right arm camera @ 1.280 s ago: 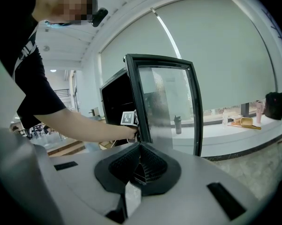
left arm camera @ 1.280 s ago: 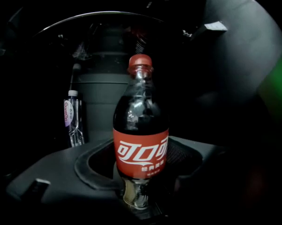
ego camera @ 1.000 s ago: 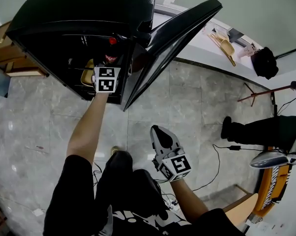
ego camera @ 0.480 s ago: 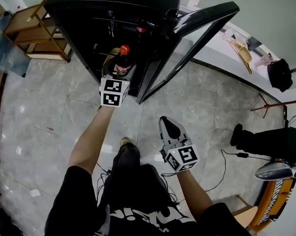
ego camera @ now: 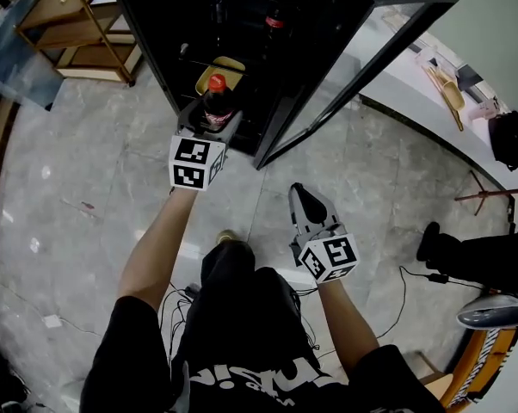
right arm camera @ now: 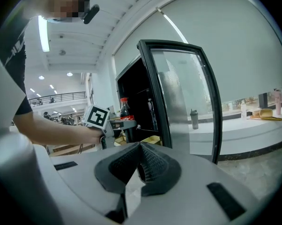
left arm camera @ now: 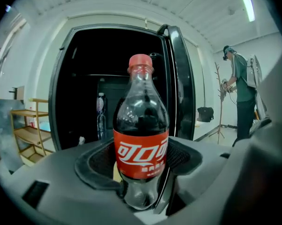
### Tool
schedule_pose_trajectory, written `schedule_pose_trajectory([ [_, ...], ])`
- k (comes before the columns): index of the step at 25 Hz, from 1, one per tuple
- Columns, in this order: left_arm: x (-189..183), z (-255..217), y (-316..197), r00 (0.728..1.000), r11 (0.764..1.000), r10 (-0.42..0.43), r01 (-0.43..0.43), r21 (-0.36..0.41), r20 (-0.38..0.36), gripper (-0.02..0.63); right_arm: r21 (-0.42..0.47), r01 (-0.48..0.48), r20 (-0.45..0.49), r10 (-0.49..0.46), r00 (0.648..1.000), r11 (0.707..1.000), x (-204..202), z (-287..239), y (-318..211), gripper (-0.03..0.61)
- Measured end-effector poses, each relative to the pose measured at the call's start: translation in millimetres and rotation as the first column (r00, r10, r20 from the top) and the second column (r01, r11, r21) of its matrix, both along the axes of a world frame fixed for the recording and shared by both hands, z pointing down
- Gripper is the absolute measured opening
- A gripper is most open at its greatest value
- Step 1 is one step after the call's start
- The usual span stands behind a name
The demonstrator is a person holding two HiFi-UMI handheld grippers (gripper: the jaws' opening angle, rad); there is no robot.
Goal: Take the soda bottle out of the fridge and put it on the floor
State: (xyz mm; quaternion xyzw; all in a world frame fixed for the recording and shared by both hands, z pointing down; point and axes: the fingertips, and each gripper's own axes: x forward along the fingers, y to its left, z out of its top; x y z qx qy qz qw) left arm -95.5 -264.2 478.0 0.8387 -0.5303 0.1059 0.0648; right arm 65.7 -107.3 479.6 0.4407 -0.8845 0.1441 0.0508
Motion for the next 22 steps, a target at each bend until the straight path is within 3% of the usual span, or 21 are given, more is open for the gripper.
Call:
schedule_pose_trajectory([
  [8, -23.8, 92.8, 33.7, 0.999, 1.0, -0.014, 0.014, 0.006, 0.035, 0.31, 0.039, 0.055, -0.006, -0.055, 0.998, 0.998, -12.0, 103.5, -2.8, 0.023],
  [22, -41.3, 259.4, 57.8, 0.998, 0.998, -0.055, 0.055, 0.04, 0.006, 0.31, 0.102, 0.085, 0.022, -0.088, 0.996, 0.991, -12.9, 278.7, -14.4, 0.023],
])
